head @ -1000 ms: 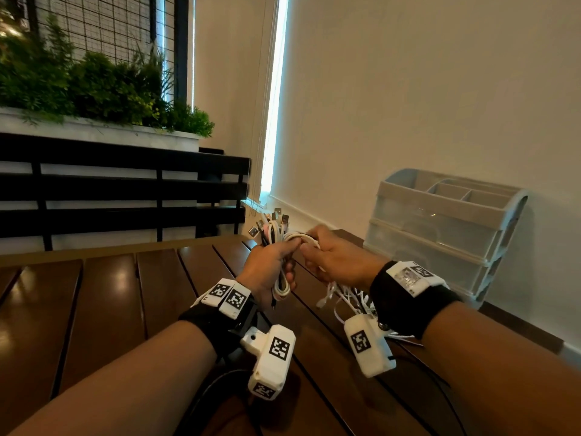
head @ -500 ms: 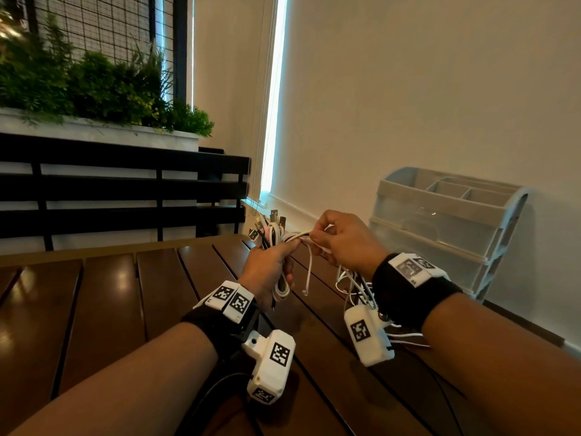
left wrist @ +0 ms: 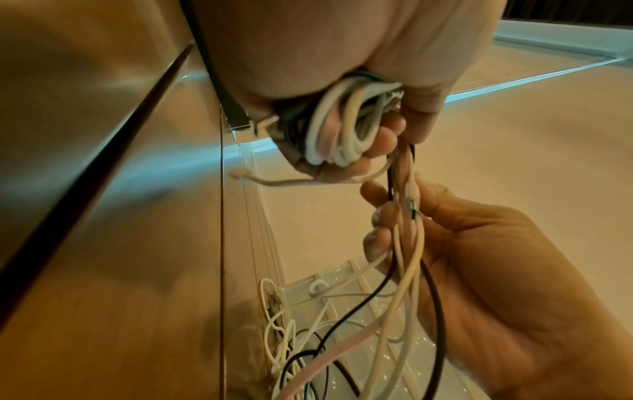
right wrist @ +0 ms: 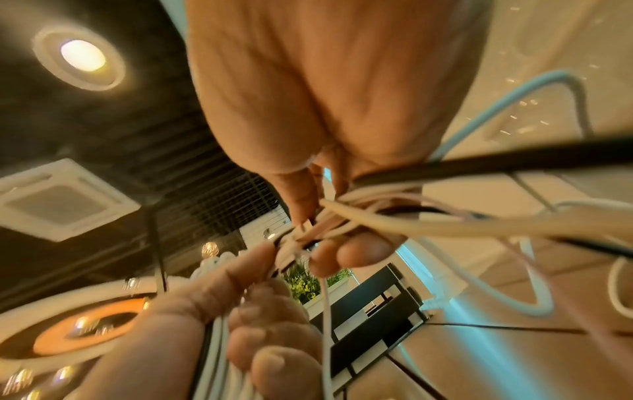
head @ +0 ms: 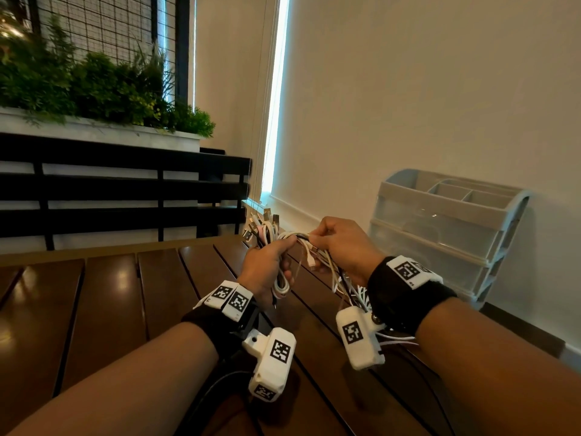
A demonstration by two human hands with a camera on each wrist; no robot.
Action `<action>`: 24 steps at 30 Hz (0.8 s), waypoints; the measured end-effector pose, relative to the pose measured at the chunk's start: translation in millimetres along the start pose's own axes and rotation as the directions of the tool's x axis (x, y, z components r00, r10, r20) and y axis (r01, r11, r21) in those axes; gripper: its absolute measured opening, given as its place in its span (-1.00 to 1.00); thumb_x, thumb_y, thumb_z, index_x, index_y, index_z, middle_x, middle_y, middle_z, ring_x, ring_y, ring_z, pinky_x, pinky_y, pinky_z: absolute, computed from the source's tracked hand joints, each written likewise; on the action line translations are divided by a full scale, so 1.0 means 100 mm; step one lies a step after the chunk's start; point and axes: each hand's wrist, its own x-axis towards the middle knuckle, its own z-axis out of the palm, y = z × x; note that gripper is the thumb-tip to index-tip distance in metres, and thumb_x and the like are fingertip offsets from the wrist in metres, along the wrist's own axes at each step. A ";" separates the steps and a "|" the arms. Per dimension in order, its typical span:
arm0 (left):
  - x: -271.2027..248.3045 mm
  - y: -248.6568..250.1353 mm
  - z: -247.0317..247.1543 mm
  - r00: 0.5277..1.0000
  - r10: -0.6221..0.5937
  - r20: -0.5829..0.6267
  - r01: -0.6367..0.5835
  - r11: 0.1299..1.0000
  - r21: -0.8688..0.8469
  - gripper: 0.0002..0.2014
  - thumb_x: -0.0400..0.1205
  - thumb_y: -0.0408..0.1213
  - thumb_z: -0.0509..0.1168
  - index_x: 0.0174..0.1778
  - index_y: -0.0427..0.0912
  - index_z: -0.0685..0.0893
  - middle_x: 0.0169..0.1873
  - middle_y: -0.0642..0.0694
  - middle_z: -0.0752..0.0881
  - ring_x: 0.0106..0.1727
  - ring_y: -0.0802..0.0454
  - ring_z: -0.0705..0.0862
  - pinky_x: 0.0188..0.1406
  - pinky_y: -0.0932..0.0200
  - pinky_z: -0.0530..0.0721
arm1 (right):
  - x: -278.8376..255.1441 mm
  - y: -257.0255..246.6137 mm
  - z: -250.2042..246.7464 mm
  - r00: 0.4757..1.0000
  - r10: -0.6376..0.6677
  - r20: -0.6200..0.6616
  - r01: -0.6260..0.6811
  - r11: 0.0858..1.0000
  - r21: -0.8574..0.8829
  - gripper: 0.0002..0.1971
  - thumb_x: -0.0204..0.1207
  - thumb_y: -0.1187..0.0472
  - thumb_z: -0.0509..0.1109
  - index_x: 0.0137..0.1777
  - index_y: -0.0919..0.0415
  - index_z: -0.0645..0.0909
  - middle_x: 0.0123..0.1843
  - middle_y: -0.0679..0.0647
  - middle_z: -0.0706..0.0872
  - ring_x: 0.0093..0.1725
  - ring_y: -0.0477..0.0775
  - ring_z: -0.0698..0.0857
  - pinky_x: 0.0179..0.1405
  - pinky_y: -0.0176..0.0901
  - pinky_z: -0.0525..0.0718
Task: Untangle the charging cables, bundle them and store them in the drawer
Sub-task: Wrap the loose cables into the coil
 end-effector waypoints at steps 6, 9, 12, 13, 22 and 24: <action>0.00 0.03 0.00 0.999 -0.038 0.008 0.038 0.997 -0.065 -0.65 0.57 -0.14 0.40 -0.53 -0.14 0.61 -0.61 -0.07 0.43 -0.62 0.01 0.42 -0.53 0.18 0.46 | -0.08 0.02 0.06 0.980 -0.182 0.076 0.197 0.907 -0.373 -0.82 0.63 0.05 0.32 -0.14 0.11 0.49 -0.29 0.06 0.69 -0.34 -0.02 0.63 -0.26 -0.06 0.61; -0.02 0.05 0.01 0.998 -0.045 0.049 0.049 0.995 -0.082 -0.56 0.61 -0.14 0.34 -0.63 -0.10 0.64 -0.63 -0.06 0.42 -0.66 0.03 0.42 -0.57 0.21 0.45 | -0.12 0.12 0.10 0.979 -0.183 0.085 0.201 0.902 -0.381 -0.83 0.57 0.11 0.41 -0.08 -0.02 0.43 -0.19 0.11 0.71 -0.26 0.02 0.63 -0.20 -0.04 0.58; -0.05 0.05 0.04 0.997 -0.037 0.062 0.043 0.994 -0.098 -0.62 0.63 -0.16 0.33 -0.54 -0.13 0.67 -0.66 -0.04 0.48 -0.67 0.07 0.44 -0.61 0.25 0.46 | -0.14 0.15 0.13 0.986 -0.158 0.049 0.165 0.965 -0.204 -0.89 0.64 0.22 0.31 -0.02 0.04 0.42 -0.15 0.13 0.74 -0.29 -0.08 0.71 -0.28 -0.18 0.65; -0.06 0.05 0.04 0.998 -0.031 0.053 0.036 0.994 -0.099 -0.66 0.63 -0.16 0.33 -0.48 -0.16 0.66 -0.66 -0.04 0.48 -0.67 0.07 0.45 -0.62 0.26 0.46 | -0.16 0.15 0.16 0.989 -0.143 0.048 0.149 0.976 -0.160 -0.93 0.66 0.23 0.27 0.02 0.08 0.41 -0.15 0.12 0.73 -0.32 -0.13 0.72 -0.33 -0.28 0.65; 0.00 -0.02 0.01 0.999 -0.033 0.033 0.032 0.999 0.014 -0.67 0.59 0.02 0.38 -0.22 -0.22 0.63 -0.52 -0.14 0.54 -0.60 0.02 0.48 -0.55 0.21 0.48 | -0.11 0.16 0.25 0.992 -0.084 -0.097 0.100 0.980 0.172 -0.93 0.64 0.31 0.30 -0.06 0.20 0.58 -0.37 0.13 0.65 -0.52 -0.08 0.50 -0.50 -0.19 0.48; -0.01 -0.04 0.03 0.996 -0.055 0.065 0.055 0.998 0.007 -0.57 0.51 0.11 0.42 -0.19 -0.27 0.66 -0.46 -0.20 0.58 -0.60 0.01 0.50 -0.57 0.22 0.50 | -0.12 0.18 0.27 0.992 -0.066 -0.110 0.089 0.974 0.210 -0.94 0.64 0.33 0.30 -0.05 0.23 0.59 -0.37 0.14 0.65 -0.53 -0.08 0.51 -0.51 -0.18 0.48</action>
